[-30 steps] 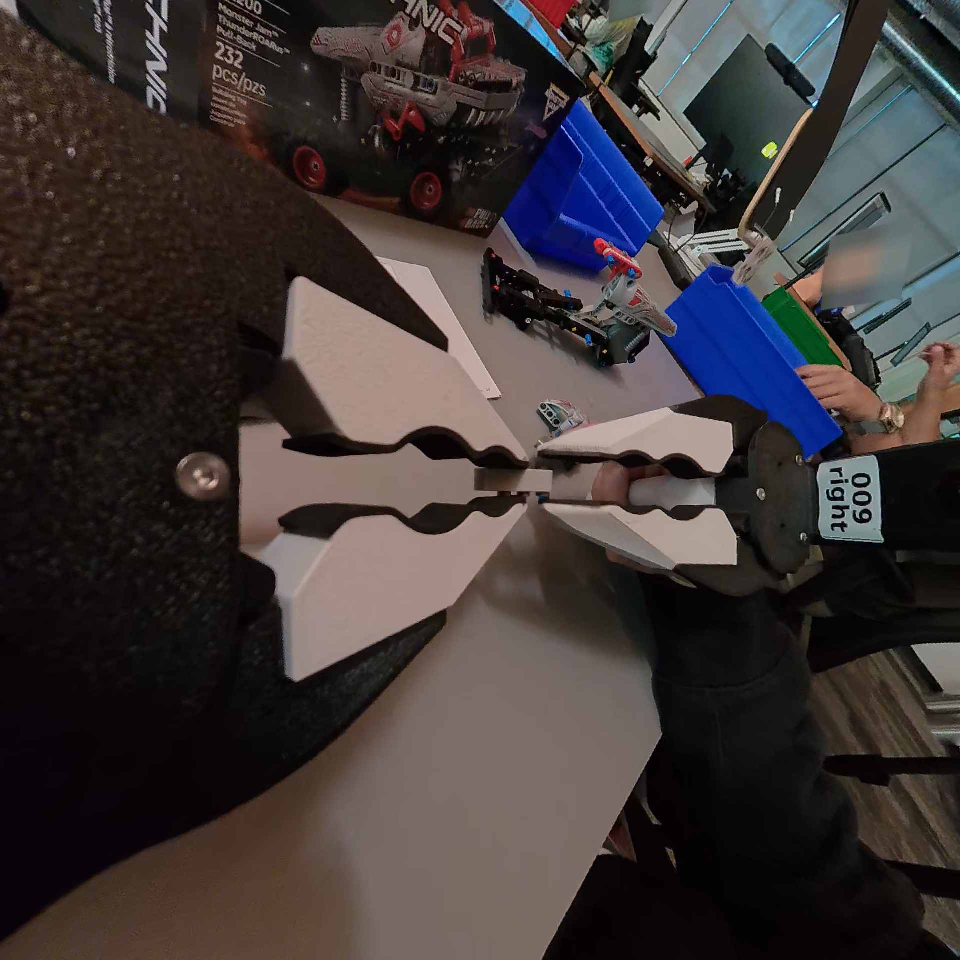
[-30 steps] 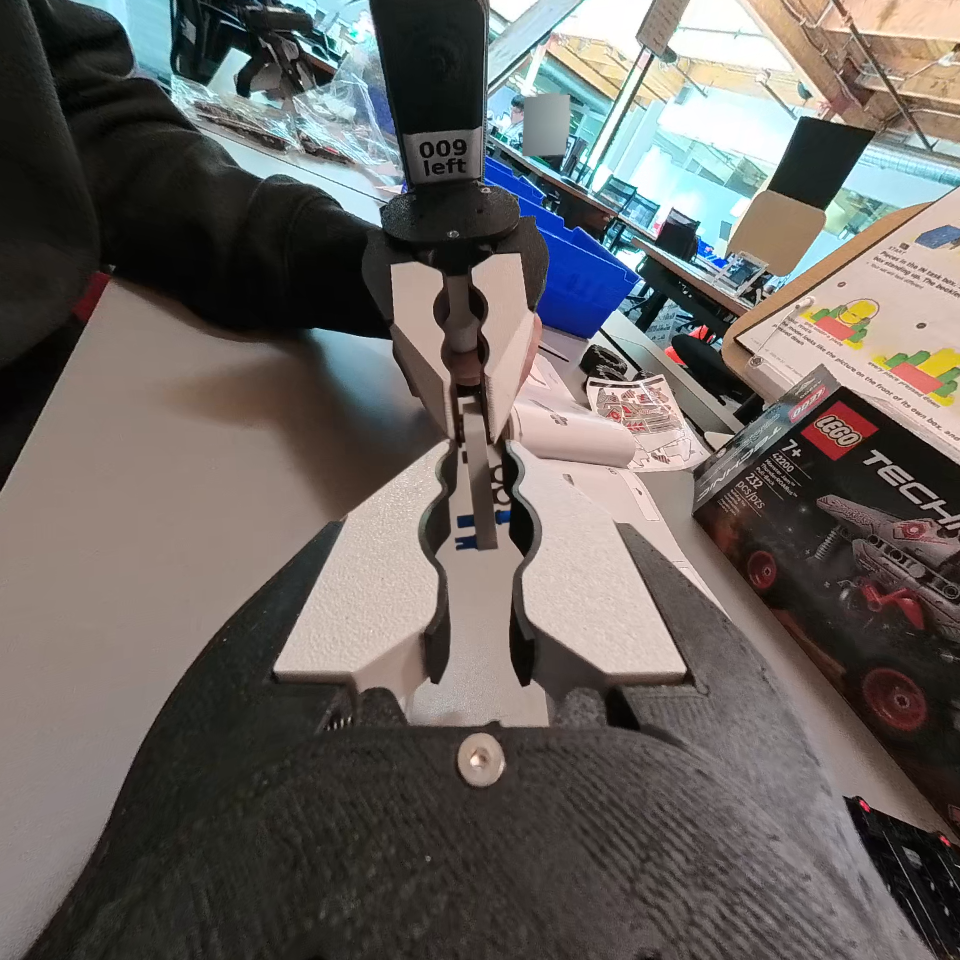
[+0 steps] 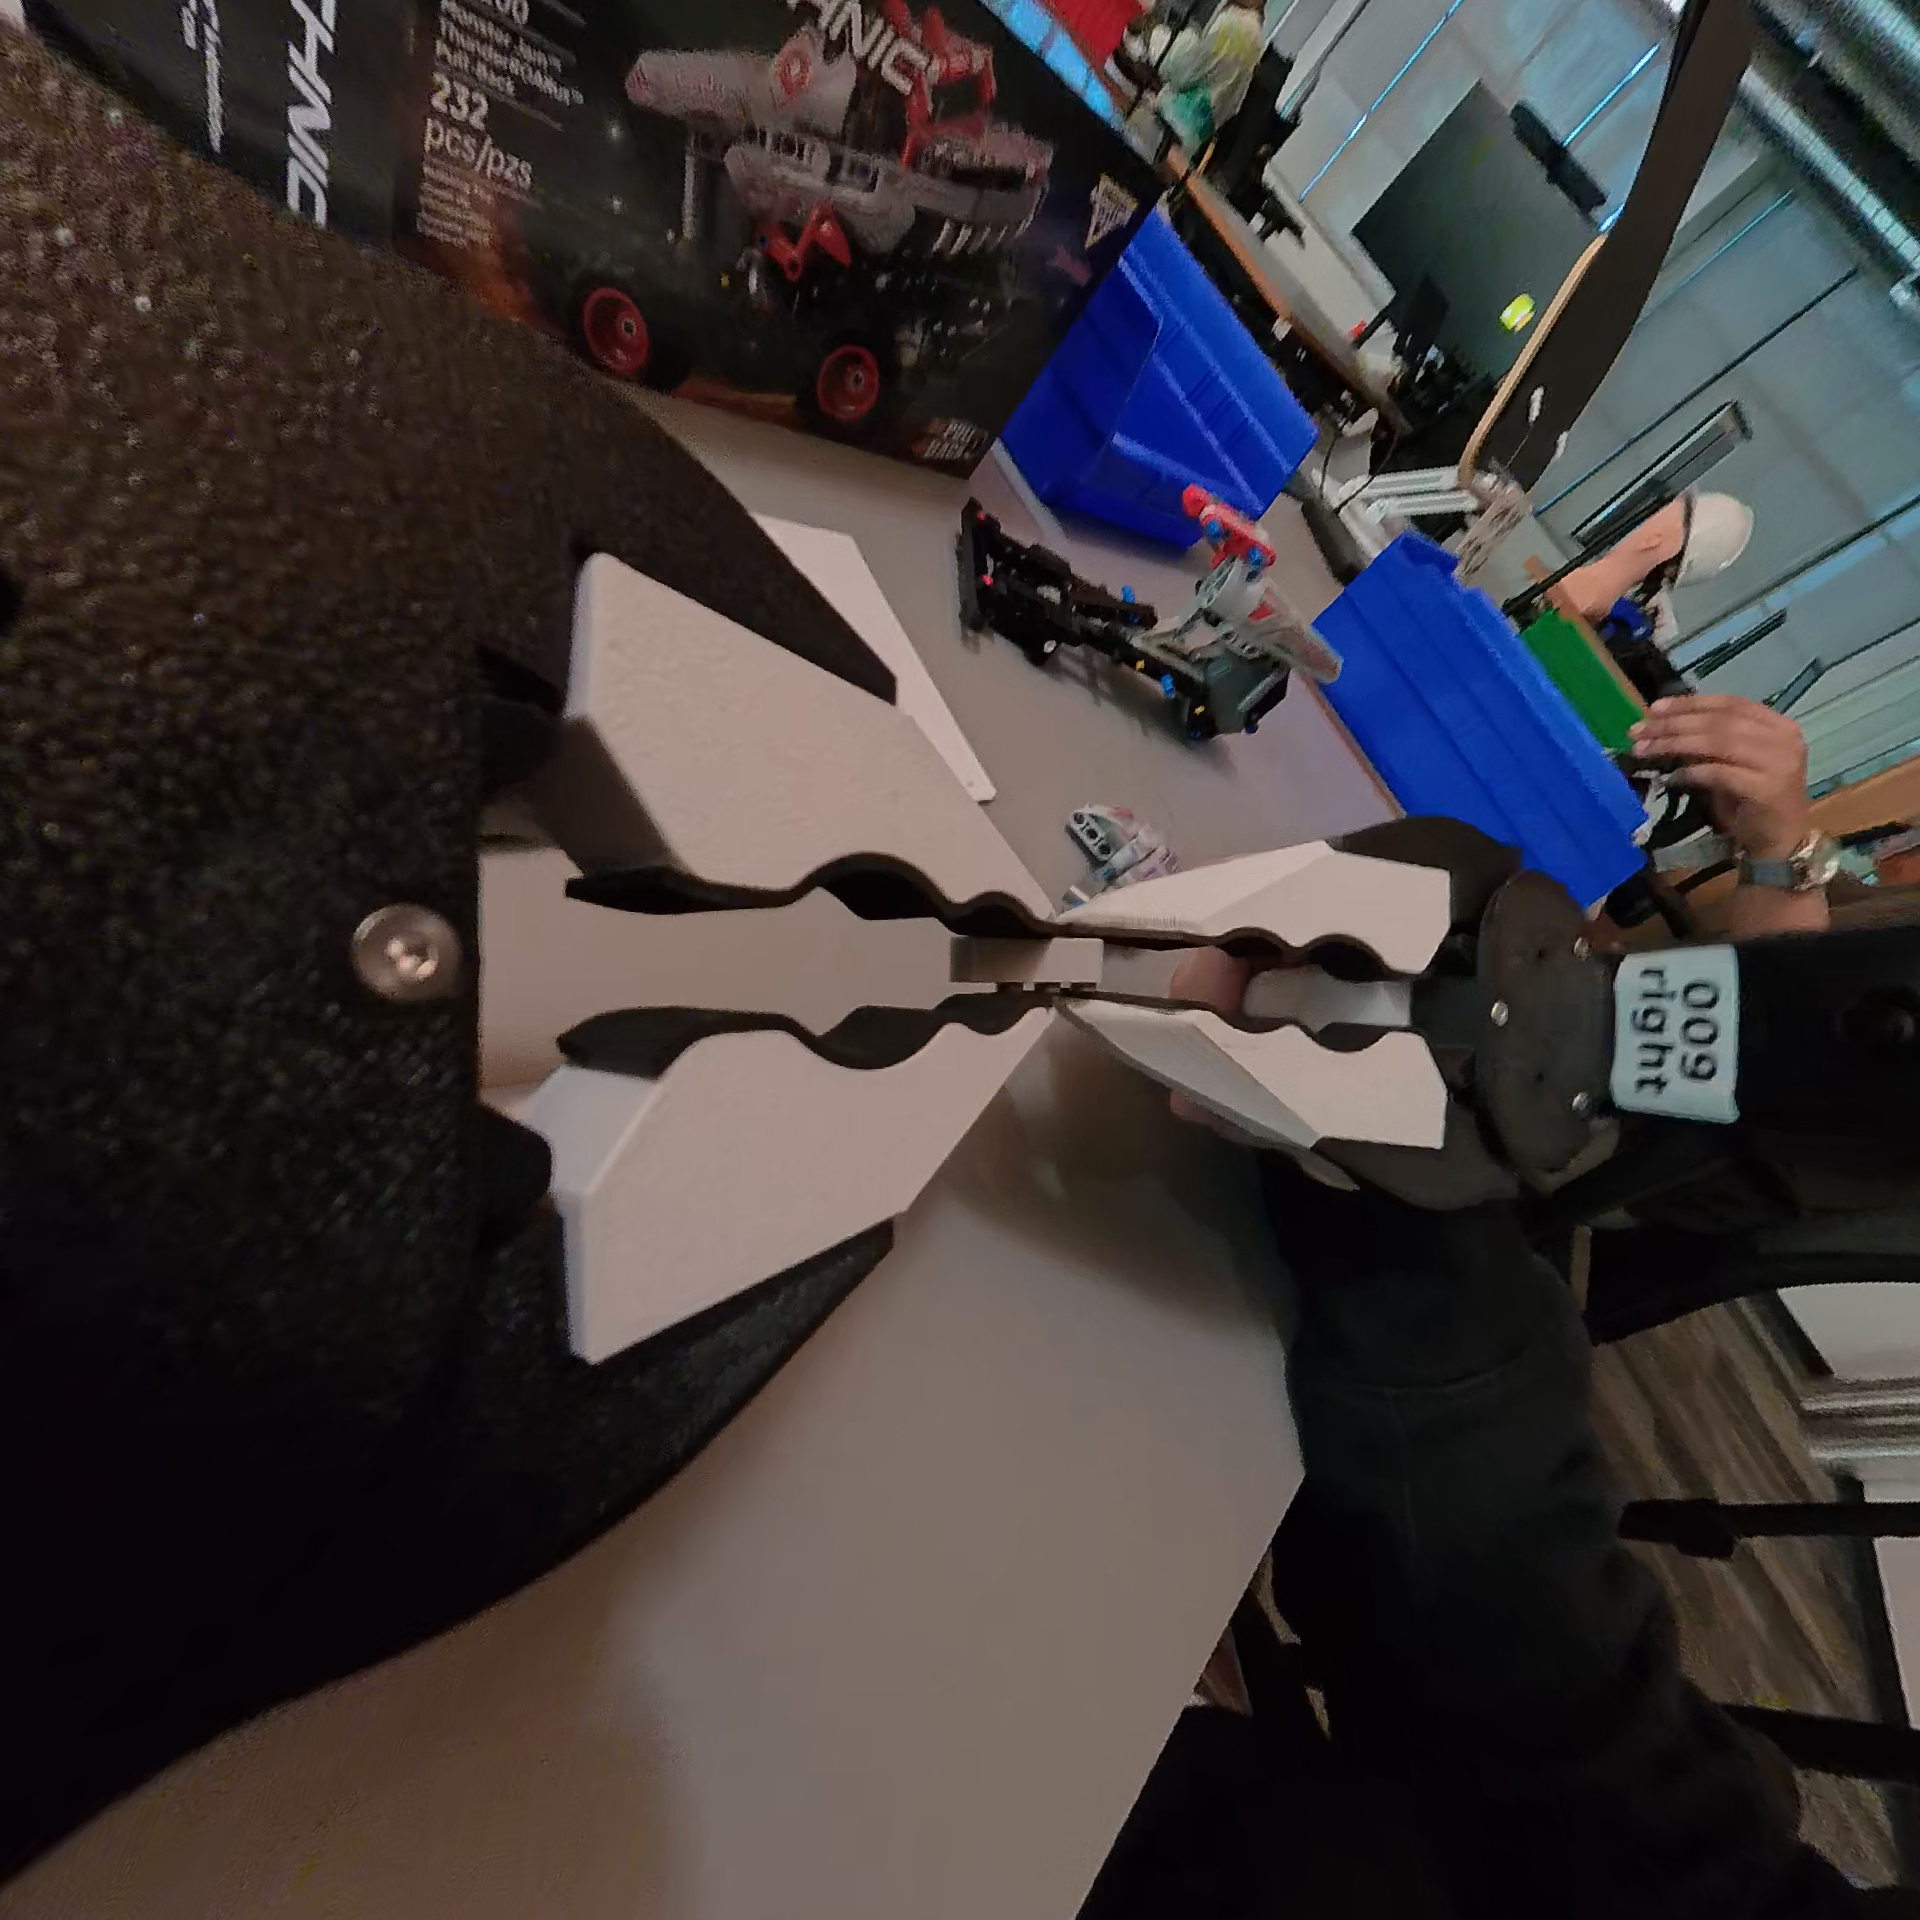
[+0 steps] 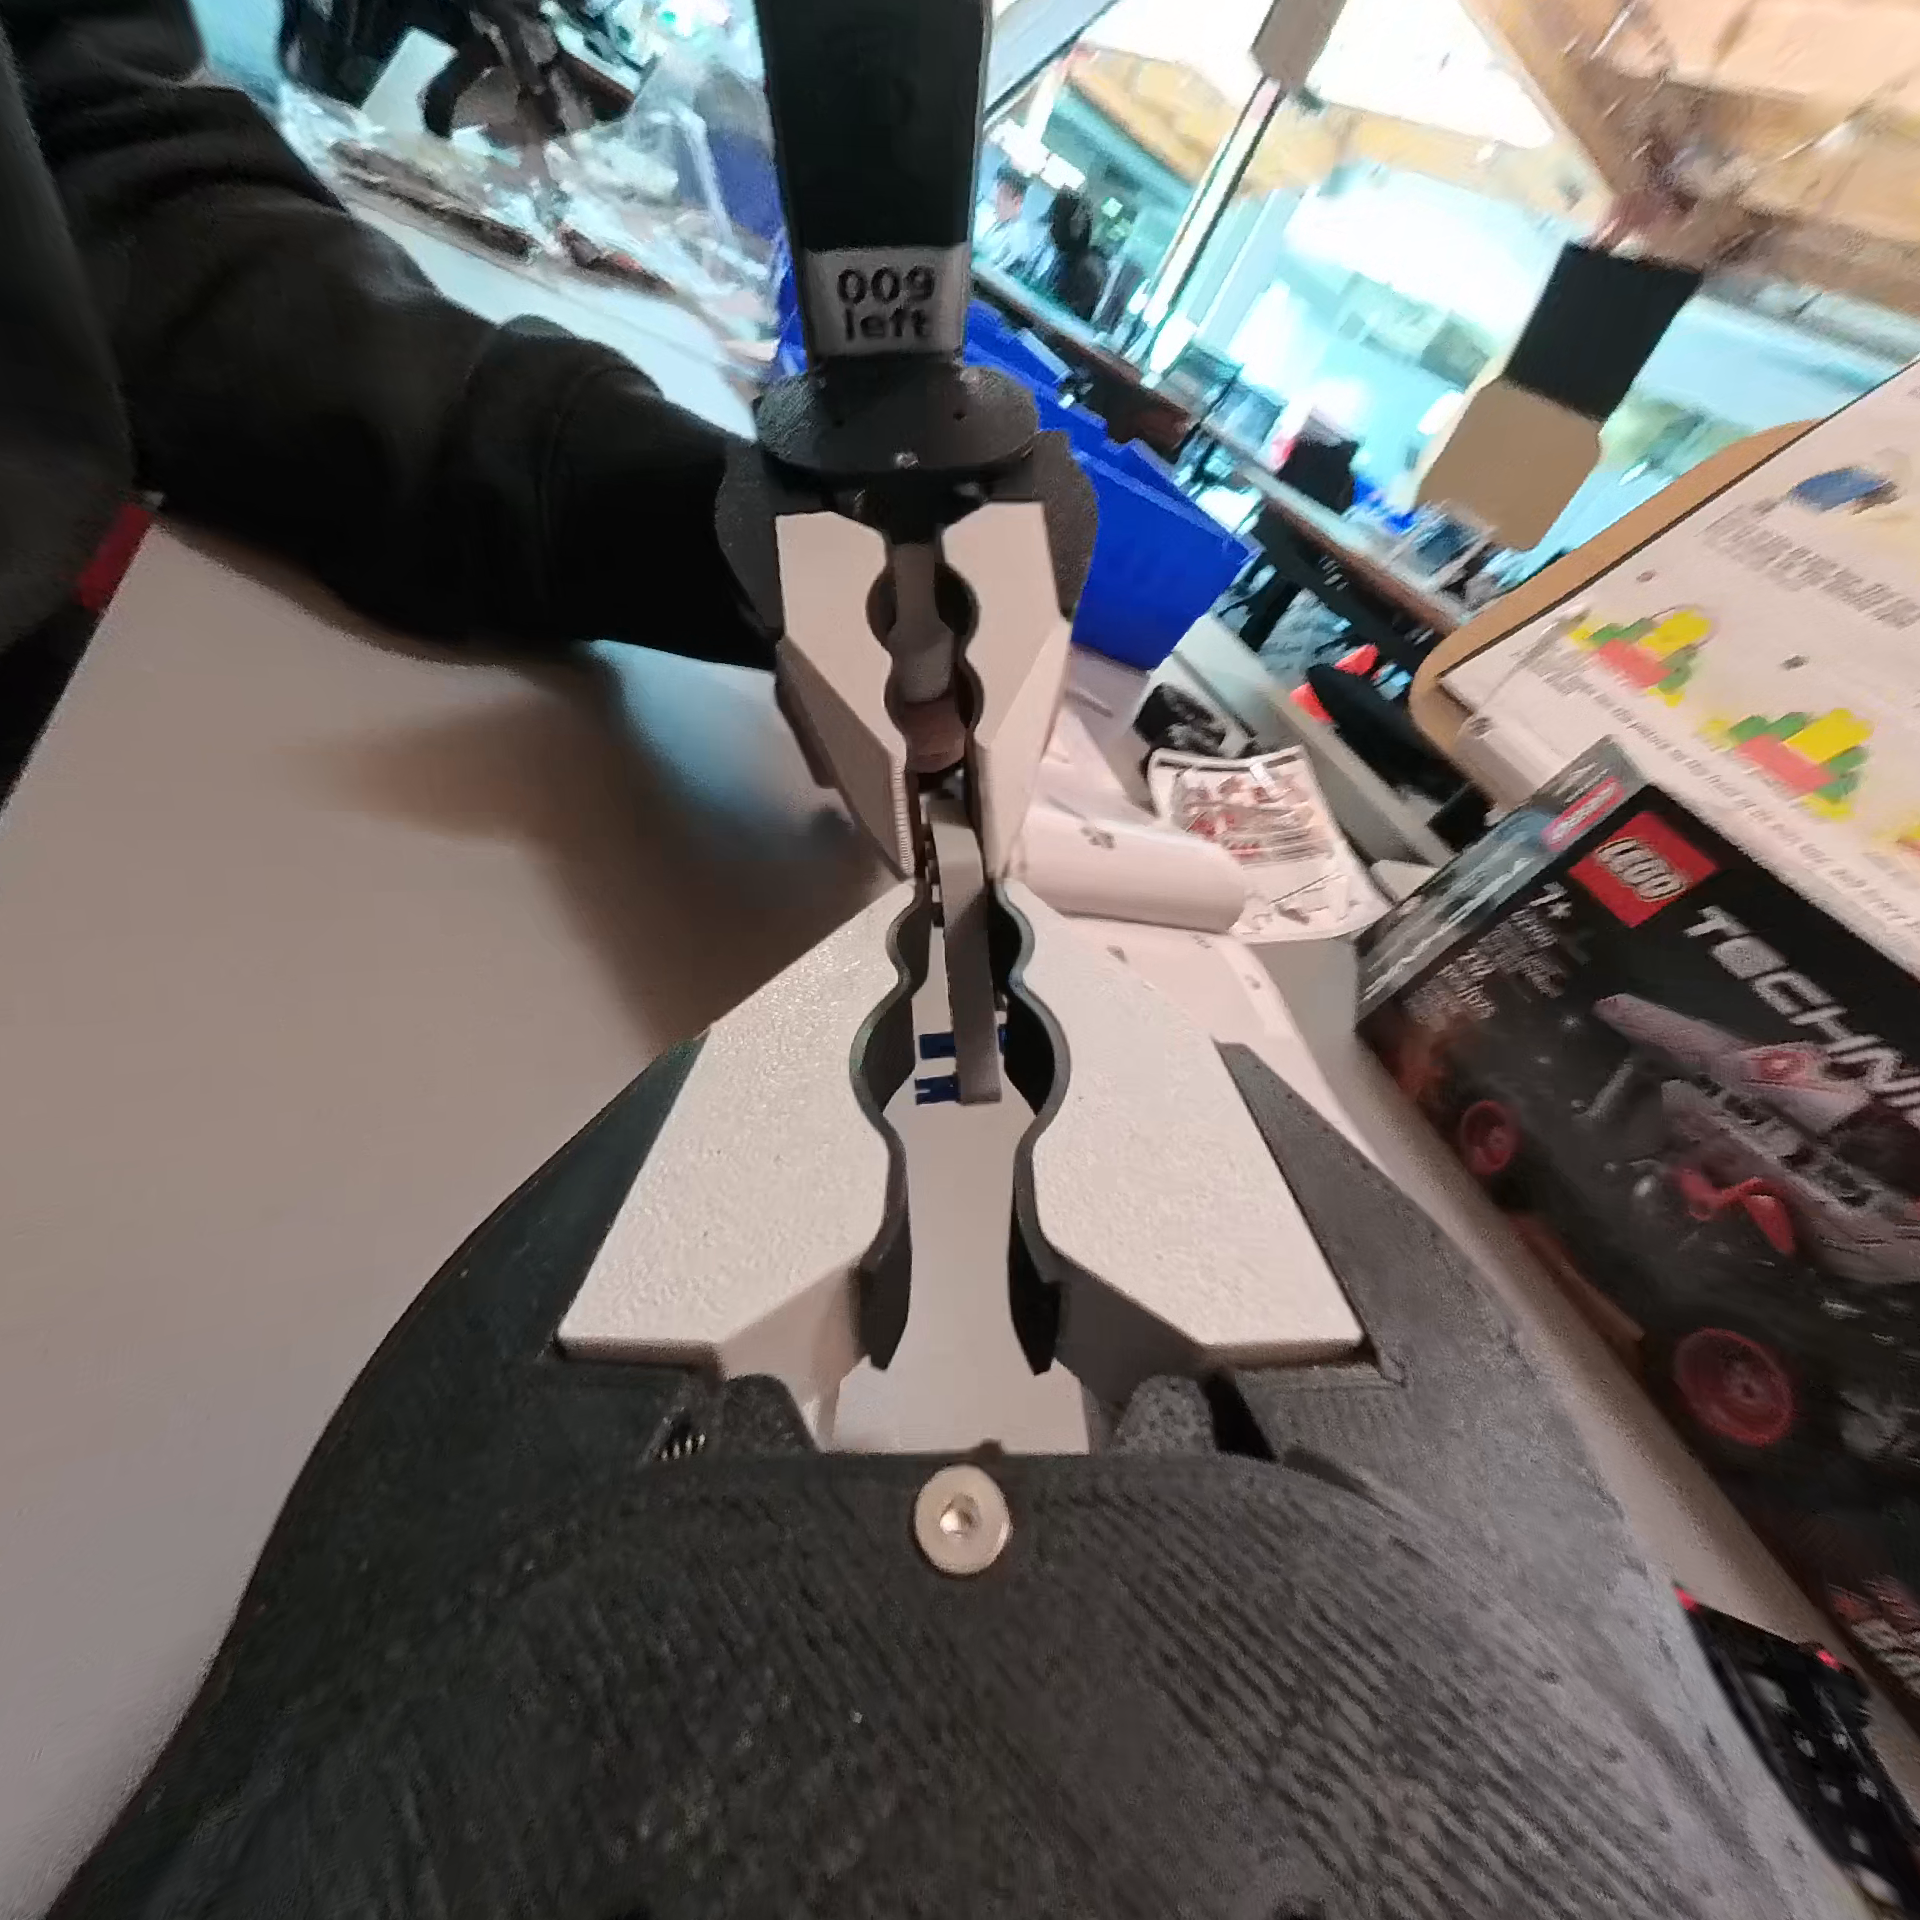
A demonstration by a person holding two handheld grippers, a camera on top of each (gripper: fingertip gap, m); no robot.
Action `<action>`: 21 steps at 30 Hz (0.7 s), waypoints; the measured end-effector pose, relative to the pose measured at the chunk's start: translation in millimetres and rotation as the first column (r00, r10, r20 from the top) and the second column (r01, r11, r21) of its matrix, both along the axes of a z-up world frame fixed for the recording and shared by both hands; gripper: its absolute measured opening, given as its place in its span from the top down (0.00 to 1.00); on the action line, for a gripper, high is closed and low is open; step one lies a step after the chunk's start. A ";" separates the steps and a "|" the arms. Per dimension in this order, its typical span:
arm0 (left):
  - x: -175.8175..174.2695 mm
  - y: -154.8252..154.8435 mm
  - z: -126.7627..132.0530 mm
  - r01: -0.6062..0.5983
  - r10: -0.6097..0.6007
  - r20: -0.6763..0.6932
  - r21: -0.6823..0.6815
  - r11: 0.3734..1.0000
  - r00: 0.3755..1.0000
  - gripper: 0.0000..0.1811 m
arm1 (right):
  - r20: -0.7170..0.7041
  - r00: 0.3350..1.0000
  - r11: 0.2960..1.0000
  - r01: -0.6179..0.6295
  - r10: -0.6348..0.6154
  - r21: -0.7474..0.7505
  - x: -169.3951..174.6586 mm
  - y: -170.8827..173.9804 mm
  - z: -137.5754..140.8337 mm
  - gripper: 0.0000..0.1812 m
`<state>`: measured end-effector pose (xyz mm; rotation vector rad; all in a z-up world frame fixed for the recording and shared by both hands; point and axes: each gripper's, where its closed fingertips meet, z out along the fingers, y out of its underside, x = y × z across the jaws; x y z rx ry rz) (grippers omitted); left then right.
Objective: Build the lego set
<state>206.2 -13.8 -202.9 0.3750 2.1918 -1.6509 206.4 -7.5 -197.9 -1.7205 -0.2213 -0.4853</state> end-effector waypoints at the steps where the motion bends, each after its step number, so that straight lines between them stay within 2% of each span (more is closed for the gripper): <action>1: 0.0 0.6 1.7 0.000 0.000 0.012 -0.004 1.000 1.000 0.96 | 0.034 0.999 0.999 0.027 -0.027 0.025 2.8 -1.6 3.3 0.92; 3: -1.9 2.4 3.0 0.008 -0.008 0.033 0.002 1.000 0.999 0.96 | 0.060 0.993 0.995 0.095 -0.097 0.032 12.9 -6.2 3.6 0.86; 5: -4.8 2.6 7.6 0.023 -0.022 0.038 -0.015 1.000 0.999 0.96 | 0.053 0.997 0.998 0.058 -0.059 0.008 8.1 -4.7 0.3 0.79; 8: -9.2 1.9 13.4 0.040 -0.038 0.071 -0.026 0.999 0.997 0.96 | 0.066 0.997 0.999 0.032 -0.031 -0.011 3.2 -3.0 -2.6 0.86; 13: -10.9 0.8 19.1 0.035 -0.031 0.143 -0.024 0.999 0.989 0.96 | 0.107 0.993 0.999 0.038 -0.041 0.029 2.1 -3.6 5.7 0.86; 21: 7.9 2.3 17.8 -0.082 0.085 0.199 -0.026 0.996 0.976 0.94 | 0.326 0.930 0.985 0.168 -0.168 0.030 13.0 -5.7 13.9 0.86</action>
